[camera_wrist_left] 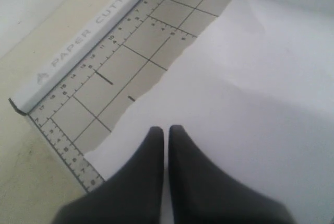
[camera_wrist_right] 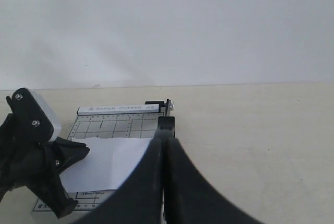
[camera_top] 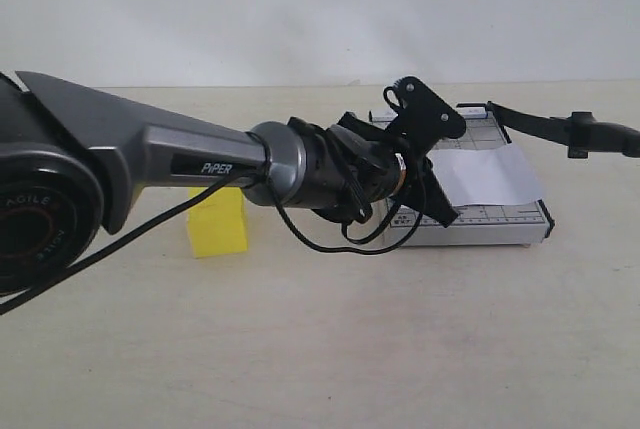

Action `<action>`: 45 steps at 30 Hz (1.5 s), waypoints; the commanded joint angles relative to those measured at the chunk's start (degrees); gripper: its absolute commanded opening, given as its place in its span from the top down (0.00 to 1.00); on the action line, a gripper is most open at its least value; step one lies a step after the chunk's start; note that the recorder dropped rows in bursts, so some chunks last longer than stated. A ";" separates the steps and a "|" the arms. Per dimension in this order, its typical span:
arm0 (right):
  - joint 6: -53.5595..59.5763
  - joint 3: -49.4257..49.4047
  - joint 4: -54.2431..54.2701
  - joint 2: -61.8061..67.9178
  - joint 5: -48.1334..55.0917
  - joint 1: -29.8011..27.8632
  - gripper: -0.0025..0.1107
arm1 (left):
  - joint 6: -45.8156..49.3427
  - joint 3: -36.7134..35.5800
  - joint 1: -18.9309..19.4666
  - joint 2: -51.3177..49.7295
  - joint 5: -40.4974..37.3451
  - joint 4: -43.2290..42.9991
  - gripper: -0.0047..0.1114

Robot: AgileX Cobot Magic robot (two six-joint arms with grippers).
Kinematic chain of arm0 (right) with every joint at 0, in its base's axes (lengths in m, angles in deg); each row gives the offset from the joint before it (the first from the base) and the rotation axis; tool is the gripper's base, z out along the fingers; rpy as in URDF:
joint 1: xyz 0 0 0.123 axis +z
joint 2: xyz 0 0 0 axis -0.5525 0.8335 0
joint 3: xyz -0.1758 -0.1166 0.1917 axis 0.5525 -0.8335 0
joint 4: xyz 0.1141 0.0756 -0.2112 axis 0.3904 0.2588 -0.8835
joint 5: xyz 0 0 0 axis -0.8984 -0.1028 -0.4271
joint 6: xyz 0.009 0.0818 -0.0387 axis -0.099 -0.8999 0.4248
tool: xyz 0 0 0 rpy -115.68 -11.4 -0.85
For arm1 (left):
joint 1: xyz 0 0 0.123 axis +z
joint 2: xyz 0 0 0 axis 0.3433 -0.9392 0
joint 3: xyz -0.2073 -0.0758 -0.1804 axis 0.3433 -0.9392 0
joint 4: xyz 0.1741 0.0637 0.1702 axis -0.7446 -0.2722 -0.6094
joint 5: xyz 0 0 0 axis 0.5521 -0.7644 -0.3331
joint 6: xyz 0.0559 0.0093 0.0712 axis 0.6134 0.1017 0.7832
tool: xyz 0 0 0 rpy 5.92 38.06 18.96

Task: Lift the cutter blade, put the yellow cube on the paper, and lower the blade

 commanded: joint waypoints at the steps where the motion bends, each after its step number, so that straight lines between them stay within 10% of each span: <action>1: 0.36 -0.21 -0.29 -0.21 -0.25 0.12 0.98 | -1.44 0.15 0.05 -1.79 1.73 0.51 0.92; 29: 0.36 -0.21 -0.29 -0.21 -0.25 0.12 0.98 | -4.84 6.41 0.05 -2.29 6.41 0.51 0.92; 45: 0.36 -0.21 -0.29 -0.21 -0.25 0.12 0.98 | 2.52 -23.77 2.87 27.37 -6.82 13.70 0.92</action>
